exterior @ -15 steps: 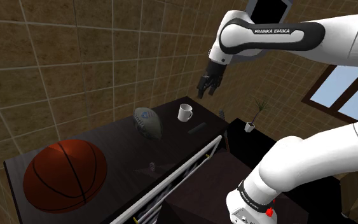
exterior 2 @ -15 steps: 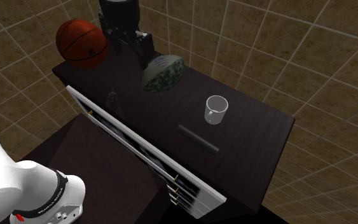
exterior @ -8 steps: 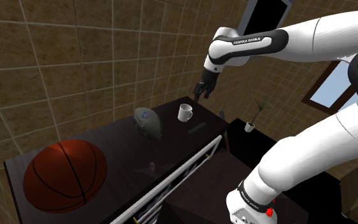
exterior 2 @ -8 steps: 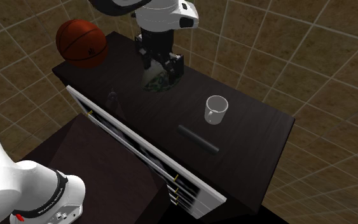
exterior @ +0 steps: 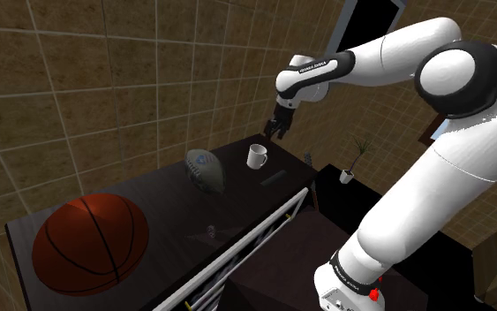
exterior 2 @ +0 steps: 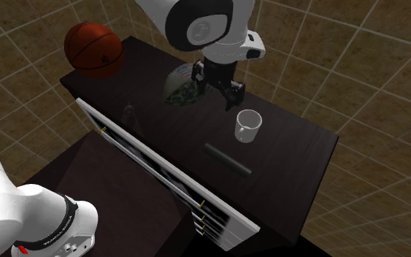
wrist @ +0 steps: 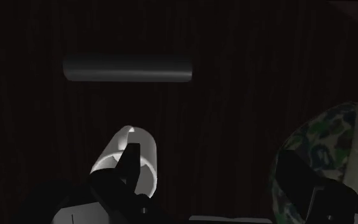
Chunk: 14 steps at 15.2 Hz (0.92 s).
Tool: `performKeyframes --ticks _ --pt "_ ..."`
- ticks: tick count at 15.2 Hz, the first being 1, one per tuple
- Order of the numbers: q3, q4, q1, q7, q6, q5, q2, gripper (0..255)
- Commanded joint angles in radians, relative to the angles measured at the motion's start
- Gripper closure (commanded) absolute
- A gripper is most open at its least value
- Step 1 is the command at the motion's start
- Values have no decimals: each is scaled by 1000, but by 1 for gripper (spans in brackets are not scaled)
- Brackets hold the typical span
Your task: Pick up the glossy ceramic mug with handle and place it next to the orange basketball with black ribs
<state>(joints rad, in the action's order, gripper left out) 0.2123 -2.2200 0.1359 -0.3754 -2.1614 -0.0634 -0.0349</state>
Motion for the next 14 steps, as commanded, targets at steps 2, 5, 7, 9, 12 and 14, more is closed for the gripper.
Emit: performKeyframes --ticks 2,5,7,9,12,14 --pt "17 63 16 -54 -47 -32 112 0" --pt "25 140 38 -105 -79 -68 224 0" --pt "25 197 56 -136 -93 -92 299 0" --pt "24 260 75 -164 -103 -115 374 0" --pt "17 366 108 -200 -109 -145 488 0" --pt "10 444 131 -220 -107 -161 566 0"
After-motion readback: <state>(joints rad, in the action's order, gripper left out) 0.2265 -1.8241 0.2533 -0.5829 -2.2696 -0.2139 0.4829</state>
